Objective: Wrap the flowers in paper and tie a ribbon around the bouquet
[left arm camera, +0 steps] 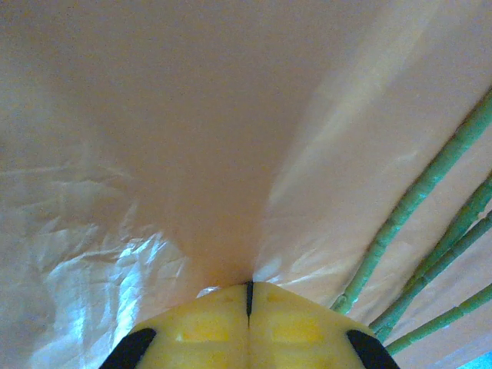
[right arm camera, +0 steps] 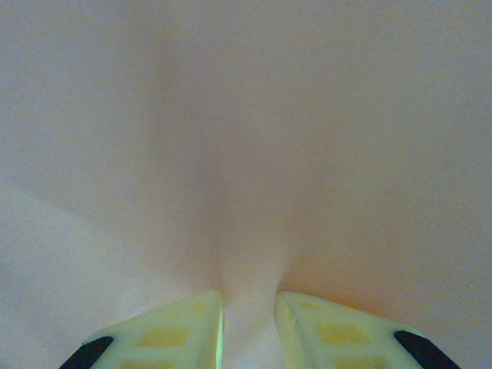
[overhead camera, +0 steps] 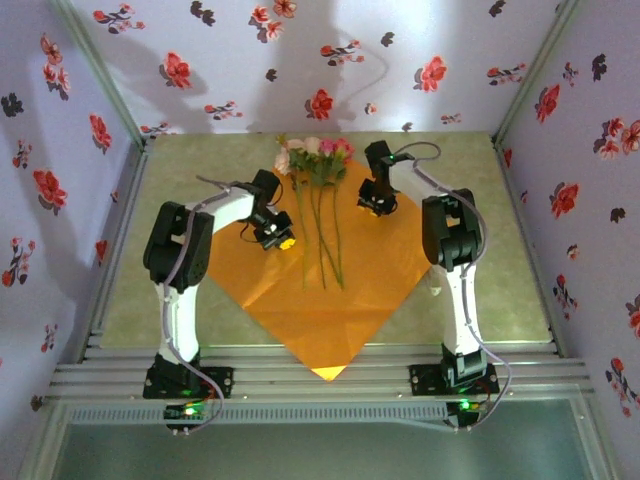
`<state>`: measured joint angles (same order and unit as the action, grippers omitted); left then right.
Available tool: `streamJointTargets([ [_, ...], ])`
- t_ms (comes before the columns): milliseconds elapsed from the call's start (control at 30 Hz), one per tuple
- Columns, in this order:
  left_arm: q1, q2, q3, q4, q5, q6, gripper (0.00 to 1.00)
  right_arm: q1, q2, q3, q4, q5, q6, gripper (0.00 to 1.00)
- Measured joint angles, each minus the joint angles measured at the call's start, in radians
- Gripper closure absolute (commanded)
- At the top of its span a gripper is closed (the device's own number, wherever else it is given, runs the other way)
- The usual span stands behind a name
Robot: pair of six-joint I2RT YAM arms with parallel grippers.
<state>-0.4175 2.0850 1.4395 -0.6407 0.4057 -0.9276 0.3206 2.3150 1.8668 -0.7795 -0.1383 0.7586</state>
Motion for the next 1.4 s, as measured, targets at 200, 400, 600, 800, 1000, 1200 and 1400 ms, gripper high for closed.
streamJointTargets([
  [200,0.018,0.037,0.053,-0.048,0.033,0.007,0.96,-0.001,0.055,0.098,-0.056,-0.003,0.004,0.72],
  [400,0.039,0.084,0.127,-0.095,0.048,0.023,0.95,-0.008,0.069,0.124,-0.054,-0.016,0.035,0.72],
  [600,0.063,0.104,0.180,-0.086,0.007,0.042,0.91,-0.008,0.031,0.068,0.011,-0.002,0.045,0.61],
  [800,0.080,0.090,0.192,-0.066,-0.087,0.048,0.77,-0.020,-0.060,-0.011,0.065,0.042,-0.024,0.54],
  [1000,0.073,-0.050,0.146,-0.024,-0.124,0.014,0.68,-0.008,-0.238,-0.099,0.108,0.051,-0.064,0.61],
  [1200,0.078,-0.275,-0.027,-0.011,-0.117,-0.007,0.63,0.134,-0.391,-0.328,0.182,0.018,-0.001,0.63],
  [1400,0.150,-0.435,-0.269,-0.105,-0.118,0.007,0.51,0.243,-0.338,-0.371,0.215,-0.033,0.063,0.62],
])
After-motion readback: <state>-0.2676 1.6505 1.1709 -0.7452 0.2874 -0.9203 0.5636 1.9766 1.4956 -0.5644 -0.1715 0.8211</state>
